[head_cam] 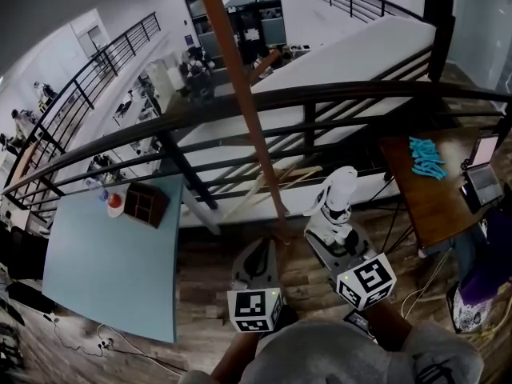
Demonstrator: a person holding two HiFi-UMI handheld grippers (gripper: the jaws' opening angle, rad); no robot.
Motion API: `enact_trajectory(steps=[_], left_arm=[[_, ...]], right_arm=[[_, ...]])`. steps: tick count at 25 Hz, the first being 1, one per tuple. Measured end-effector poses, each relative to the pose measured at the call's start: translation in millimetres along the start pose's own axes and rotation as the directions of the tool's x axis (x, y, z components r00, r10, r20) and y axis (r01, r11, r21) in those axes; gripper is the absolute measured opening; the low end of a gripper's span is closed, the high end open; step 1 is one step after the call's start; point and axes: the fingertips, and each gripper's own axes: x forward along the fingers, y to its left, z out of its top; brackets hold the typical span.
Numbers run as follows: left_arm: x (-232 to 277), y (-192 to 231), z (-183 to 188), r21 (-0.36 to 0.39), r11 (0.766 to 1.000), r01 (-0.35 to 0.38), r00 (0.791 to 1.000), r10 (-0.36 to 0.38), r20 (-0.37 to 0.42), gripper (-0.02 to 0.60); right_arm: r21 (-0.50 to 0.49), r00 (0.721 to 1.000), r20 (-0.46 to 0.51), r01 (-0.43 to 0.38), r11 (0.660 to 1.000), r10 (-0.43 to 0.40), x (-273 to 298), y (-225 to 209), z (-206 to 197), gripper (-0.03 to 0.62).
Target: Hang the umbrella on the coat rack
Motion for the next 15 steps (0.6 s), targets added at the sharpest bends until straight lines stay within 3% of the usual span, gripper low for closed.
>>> enact_trajectory(steps=[15], left_arm=[[35, 59, 15, -0.010, 1.000, 0.020, 1.000, -0.020, 0.011, 0.028]], right_arm=[[-0.005, 1.000, 0.005, -0.006, 1.000, 0.006, 65, 4, 24, 0.238]])
